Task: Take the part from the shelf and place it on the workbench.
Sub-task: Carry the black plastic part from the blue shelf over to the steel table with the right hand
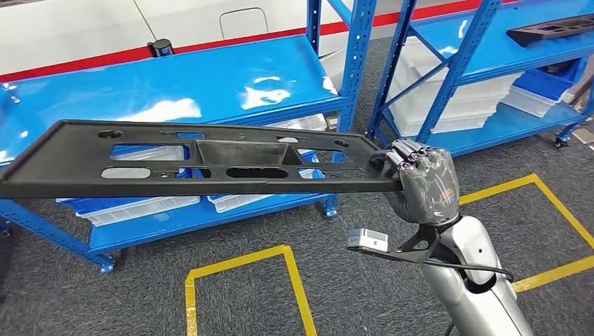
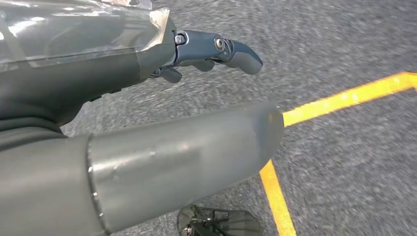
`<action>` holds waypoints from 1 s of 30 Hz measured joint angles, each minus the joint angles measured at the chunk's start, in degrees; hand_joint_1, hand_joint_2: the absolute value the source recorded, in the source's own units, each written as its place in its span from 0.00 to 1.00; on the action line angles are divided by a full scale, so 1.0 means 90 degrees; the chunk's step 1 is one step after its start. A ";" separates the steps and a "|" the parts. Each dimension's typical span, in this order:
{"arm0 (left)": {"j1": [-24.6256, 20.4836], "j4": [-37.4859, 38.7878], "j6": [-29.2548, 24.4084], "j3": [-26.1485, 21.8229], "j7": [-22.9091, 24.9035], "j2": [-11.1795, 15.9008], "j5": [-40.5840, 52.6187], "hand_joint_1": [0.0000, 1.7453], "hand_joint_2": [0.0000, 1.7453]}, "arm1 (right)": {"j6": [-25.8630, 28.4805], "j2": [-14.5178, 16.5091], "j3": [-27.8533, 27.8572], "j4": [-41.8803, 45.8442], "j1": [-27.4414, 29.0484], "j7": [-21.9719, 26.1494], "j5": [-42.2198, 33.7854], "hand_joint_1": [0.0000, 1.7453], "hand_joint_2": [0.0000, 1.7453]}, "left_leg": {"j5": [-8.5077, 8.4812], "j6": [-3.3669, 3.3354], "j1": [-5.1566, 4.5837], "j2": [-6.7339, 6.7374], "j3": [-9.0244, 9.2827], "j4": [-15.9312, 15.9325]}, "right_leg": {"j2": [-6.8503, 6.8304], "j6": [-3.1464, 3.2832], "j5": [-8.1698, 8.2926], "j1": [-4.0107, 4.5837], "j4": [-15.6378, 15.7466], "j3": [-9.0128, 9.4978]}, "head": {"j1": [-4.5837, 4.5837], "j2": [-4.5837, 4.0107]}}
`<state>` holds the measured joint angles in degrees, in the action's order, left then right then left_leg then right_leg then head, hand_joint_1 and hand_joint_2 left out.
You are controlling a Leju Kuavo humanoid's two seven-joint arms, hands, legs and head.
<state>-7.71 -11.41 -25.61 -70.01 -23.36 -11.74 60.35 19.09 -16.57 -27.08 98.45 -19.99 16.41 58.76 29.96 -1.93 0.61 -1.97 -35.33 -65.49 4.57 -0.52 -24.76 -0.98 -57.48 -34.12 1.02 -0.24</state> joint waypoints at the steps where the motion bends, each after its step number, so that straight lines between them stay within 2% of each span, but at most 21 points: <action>1: 0.0001 0.0001 0.0003 0.0000 -0.0012 0.0008 -0.0001 0.00 0.00 | 0.0009 -0.0004 0.0002 0.0011 0.0011 -0.0007 0.0015 1.00 1.00 | -0.0149 -0.0060 -0.0006 -0.0159 0.0211 0.0394 | 0.0069 -0.0018 0.0017 0.0015 0.0002 -0.0004 | -0.0010 0.0000; 3: 0.0000 0.0003 -0.0002 0.0001 -0.0040 0.0022 -0.0005 0.00 0.00 | 0.0029 -0.0012 0.0005 0.0035 0.0066 -0.0018 0.0045 1.00 1.00 | -0.0235 -0.0149 -0.0035 -0.0334 0.0398 0.0767 | 0.0188 -0.0067 0.0059 -0.0002 0.0010 -0.0041 | -0.0010 0.0000; 5: -0.0003 0.0004 -0.0009 0.0002 -0.0055 0.0016 -0.0018 0.00 0.00 | 0.0039 -0.0025 0.0013 0.0058 0.0129 -0.0023 0.0063 1.00 1.00 | -0.0271 -0.0187 -0.0049 -0.0189 0.0408 0.0832 | 0.0319 -0.0155 0.0114 -0.0001 0.0042 -0.0092 | 0.0011 0.0000; 6: -0.0006 0.0004 -0.0010 0.0002 -0.0055 0.0011 -0.0023 0.00 0.00 | 0.0041 -0.0035 0.0021 0.0072 0.0153 -0.0024 0.0069 1.00 1.00 | -0.0315 -0.0194 -0.0039 -0.0101 0.0426 0.0900 | 0.0289 -0.0183 0.0113 0.0015 0.0025 -0.0132 | 0.0015 0.0000; 8: -0.0002 0.0003 -0.0012 0.0002 -0.0059 0.0004 -0.0027 0.00 0.00 | 0.0045 -0.0064 0.0037 0.0098 0.0161 -0.0022 0.0080 1.00 1.00 | -0.0412 -0.0220 -0.0010 0.0086 0.0463 0.1050 | 0.0004 -0.0175 -0.0069 0.0066 -0.0299 -0.0331 | -0.0040 -0.0001; 10: 0.0011 0.0002 -0.0018 0.0001 -0.0070 0.0007 -0.0031 0.00 0.00 | 0.0055 -0.0085 0.0043 0.0107 0.0171 -0.0021 0.0086 1.00 1.00 | -0.0446 -0.0240 -0.0021 0.0267 0.0453 0.1089 | -0.0323 -0.0132 -0.0454 0.0057 -0.1098 -0.0707 | -0.0105 -0.0001; 12: 0.0027 0.0002 -0.0024 0.0000 -0.0095 0.0007 -0.0041 0.00 0.00 | 0.0061 -0.0099 0.0044 0.0106 0.0198 -0.0021 0.0090 1.00 1.00 | -0.0449 -0.0234 -0.0034 0.0470 0.0422 0.1083 | -0.0420 -0.0183 -0.0688 0.0033 -0.1733 -0.0955 | -0.0128 0.0000; 13: 0.0033 0.0002 -0.0025 0.0000 -0.0113 0.0007 -0.0044 0.00 0.00 | 0.0061 -0.0107 0.0045 0.0107 0.0204 -0.0022 0.0091 1.00 1.00 | -0.0450 -0.0228 -0.0038 0.0563 0.0411 0.1077 | -0.0448 -0.0236 -0.0671 0.0019 -0.1703 -0.0894 | -0.0136 0.0000; 14: 0.0036 0.0002 -0.0026 0.0001 -0.0132 0.0005 -0.0046 0.00 0.00 | 0.0060 -0.0119 0.0047 0.0108 0.0205 -0.0022 0.0092 1.00 1.00 | -0.0446 -0.0218 -0.0038 0.0652 0.0404 0.1067 | -0.0491 -0.0296 -0.0586 0.0003 -0.1461 -0.0719 | -0.0146 0.0000; 15: 0.0037 0.0002 -0.0024 0.0002 -0.0149 0.0002 -0.0043 0.00 0.00 | 0.0058 -0.0137 0.0053 0.0115 0.0204 -0.0023 0.0092 1.00 1.00 | -0.0436 -0.0200 -0.0038 0.0728 0.0403 0.1048 | -0.0592 -0.0350 -0.0439 -0.0010 -0.0975 -0.0410 | -0.0158 0.0000; 16: 0.0036 0.0002 -0.0022 0.0004 -0.0161 0.0000 -0.0039 0.00 0.00 | 0.0058 -0.0159 0.0063 0.0127 0.0210 -0.0024 0.0091 1.00 1.00 | -0.0415 -0.0171 -0.0050 0.0791 0.0404 0.1023 | -0.0749 -0.0366 -0.0314 -0.0015 -0.0499 -0.0125 | -0.0172 0.0000; 18: 0.0037 0.0002 -0.0019 0.0008 -0.0177 -0.0005 -0.0035 0.00 0.00 | 0.0072 -0.0218 0.0100 0.0172 0.0247 -0.0021 0.0072 1.00 1.00 | -0.0375 -0.0098 -0.0081 0.0897 0.0410 0.0969 | -0.0954 -0.0327 -0.0153 0.0016 0.0096 0.0225 | -0.0181 -0.0001; 20: 0.0039 0.0002 -0.0024 0.0010 -0.0200 -0.0007 -0.0054 0.00 0.00 | 0.0100 -0.0290 0.0140 0.0211 0.0305 0.0001 0.0025 1.00 1.00 | -0.0365 -0.0036 -0.0093 0.1007 0.0429 0.0958 | -0.0873 -0.0242 -0.0117 0.0049 0.0141 0.0224 | -0.0161 -0.0001; 21: 0.0039 0.0002 -0.0027 0.0010 -0.0217 -0.0007 -0.0070 0.00 0.00 | 0.0115 -0.0318 0.0153 0.0222 0.0325 0.0015 0.0004 1.00 1.00 | -0.0348 0.0003 -0.0077 0.1008 0.0428 0.0948 | -0.0799 -0.0199 -0.0096 0.0004 0.0150 0.0216 | -0.0148 0.0000; 23: 0.0042 0.0002 -0.0035 0.0008 -0.0255 -0.0004 -0.0097 0.00 0.00 | 0.0137 -0.0336 0.0165 0.0233 0.0334 0.0044 -0.0010 1.00 1.00 | -0.0141 0.0083 -0.0044 0.0728 0.0340 0.0708 | -0.0665 -0.0099 -0.0041 -0.0075 0.0182 0.0204 | -0.0113 0.0000; 25: 0.0062 0.0002 -0.0043 0.0006 -0.0277 0.0001 -0.0102 0.00 0.00 | 0.0148 -0.0320 0.0158 0.0240 0.0330 0.0065 -0.0007 1.00 1.00 | 0.0325 0.0133 -0.0025 0.0327 0.0033 -0.0037 | -0.0533 -0.0031 -0.0005 -0.0098 0.0193 0.0181 | -0.0055 0.0000; 26: 0.0076 0.0002 -0.0046 0.0005 -0.0280 0.0002 -0.0102 0.00 0.00 | 0.0148 -0.0312 0.0150 0.0240 0.0332 0.0071 -0.0005 1.00 1.00 | 0.0545 0.0141 -0.0020 0.0238 -0.0166 -0.0488 | -0.0459 -0.0016 0.0005 -0.0090 0.0189 0.0164 | -0.0038 0.0000; 27: 0.0090 0.0002 -0.0047 0.0005 -0.0280 0.0002 -0.0102 0.00 0.00 | 0.0148 -0.0303 0.0141 0.0240 0.0337 0.0074 -0.0003 1.00 1.00 | 0.0667 0.0146 -0.0011 0.0207 -0.0321 -0.0827 | -0.0375 -0.0008 0.0013 -0.0083 0.0185 0.0149 | -0.0029 0.0000; 28: 0.0098 0.0002 -0.0047 0.0004 -0.0280 0.0004 -0.0103 0.00 0.00 | 0.0148 -0.0299 0.0135 0.0240 0.0341 0.0074 -0.0001 1.00 1.00 | 0.0660 0.0151 0.0001 0.0199 -0.0382 -0.0959 | -0.0291 -0.0007 0.0019 -0.0082 0.0178 0.0137 | -0.0027 0.0000; 29: 0.0103 0.0002 -0.0047 0.0004 -0.0280 0.0007 -0.0103 0.00 0.00 | 0.0148 -0.0297 0.0134 0.0240 0.0344 0.0074 0.0000 1.00 1.00 | 0.0526 0.0158 0.0021 0.0194 -0.0323 -0.0842 | -0.0205 -0.0008 0.0024 -0.0085 0.0166 0.0131 | -0.0026 0.0000; 30: 0.0103 0.0002 -0.0047 0.0004 -0.0280 0.0011 -0.0104 0.00 0.00 | 0.0148 -0.0295 0.0134 0.0240 0.0345 0.0074 0.0001 1.00 1.00 | 0.0297 0.0166 0.0048 0.0160 -0.0151 -0.0501 | -0.0118 -0.0014 0.0027 -0.0090 0.0148 0.0128 | -0.0021 0.0000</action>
<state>-6.78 -11.39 -26.03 -69.97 -25.88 -11.63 59.41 20.41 -19.23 -25.88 100.61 -16.89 17.08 58.77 32.64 -0.44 1.04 -0.53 -36.69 -70.00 3.50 -0.64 -24.52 -1.78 -56.15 -32.97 0.83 -0.24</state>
